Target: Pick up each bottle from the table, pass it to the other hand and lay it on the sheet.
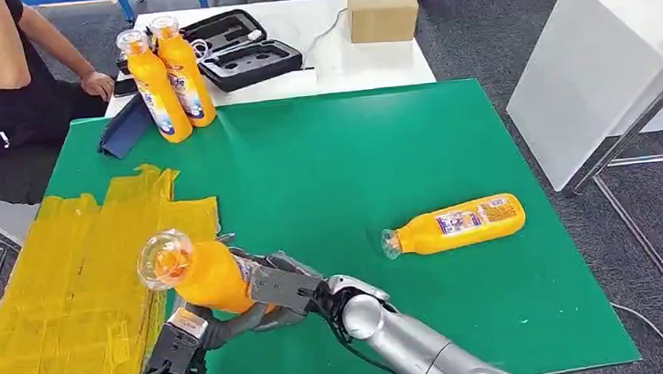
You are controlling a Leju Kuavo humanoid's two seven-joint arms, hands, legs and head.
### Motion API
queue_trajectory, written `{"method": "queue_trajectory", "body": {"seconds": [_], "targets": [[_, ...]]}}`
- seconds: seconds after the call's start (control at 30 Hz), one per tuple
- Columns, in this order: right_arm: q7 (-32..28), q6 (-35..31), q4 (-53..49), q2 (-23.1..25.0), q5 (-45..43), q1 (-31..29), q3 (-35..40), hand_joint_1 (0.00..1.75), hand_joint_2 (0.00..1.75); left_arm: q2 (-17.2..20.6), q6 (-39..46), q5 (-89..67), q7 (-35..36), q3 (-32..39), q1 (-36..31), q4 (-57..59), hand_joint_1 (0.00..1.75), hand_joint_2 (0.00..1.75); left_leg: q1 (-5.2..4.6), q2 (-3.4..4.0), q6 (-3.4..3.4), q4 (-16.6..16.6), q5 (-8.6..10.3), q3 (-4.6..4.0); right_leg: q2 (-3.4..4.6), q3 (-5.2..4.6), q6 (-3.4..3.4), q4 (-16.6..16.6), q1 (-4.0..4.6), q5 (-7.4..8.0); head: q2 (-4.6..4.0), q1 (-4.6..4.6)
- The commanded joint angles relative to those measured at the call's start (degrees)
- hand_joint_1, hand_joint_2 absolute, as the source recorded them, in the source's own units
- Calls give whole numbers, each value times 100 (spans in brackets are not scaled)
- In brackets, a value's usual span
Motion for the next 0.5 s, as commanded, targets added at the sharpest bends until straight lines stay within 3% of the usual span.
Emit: {"method": "queue_trajectory", "body": {"seconds": [0.03, 0.4, 0.43, 0.47, 0.5], "targets": [[-44, -77, 144, -11, 76, -360, 604, 175, 175, 26, -202, 299, -105, 54, -95, 496, 175, 175, -1, 14, -2, -1, -4, 7, 6, 4, -1, 0, 0, -3, 0, 0], [-37, -196, 122, -21, 168, -349, 588, 173, 175, 23, -245, 389, -129, 103, -65, 448, 175, 175, -5, 16, -2, -4, -3, 8, 4, 3, -1, 2, -4, -4, 0, 0], [-28, -428, 58, -49, 317, -314, 543, 70, 175, -6, -304, 573, -163, 204, -20, 375, 175, 175, -4, 19, -3, -5, -4, 9, 5, 4, -2, 0, -3, -4, 0, 2], [-19, -560, 11, -73, 419, -292, 496, 0, 175, 1, -342, 673, -182, 264, 16, 309, 175, 175, -3, 18, -3, -4, -4, 9, 6, 4, -1, -1, -1, -3, 0, 0], [18, -722, -122, -192, 478, -253, 292, 0, 175, 63, -306, 706, -193, 398, 92, 133, 175, 175, -2, 15, -2, -2, -4, 6, 6, 2, -1, 0, -1, -2, 0, 2]]}}
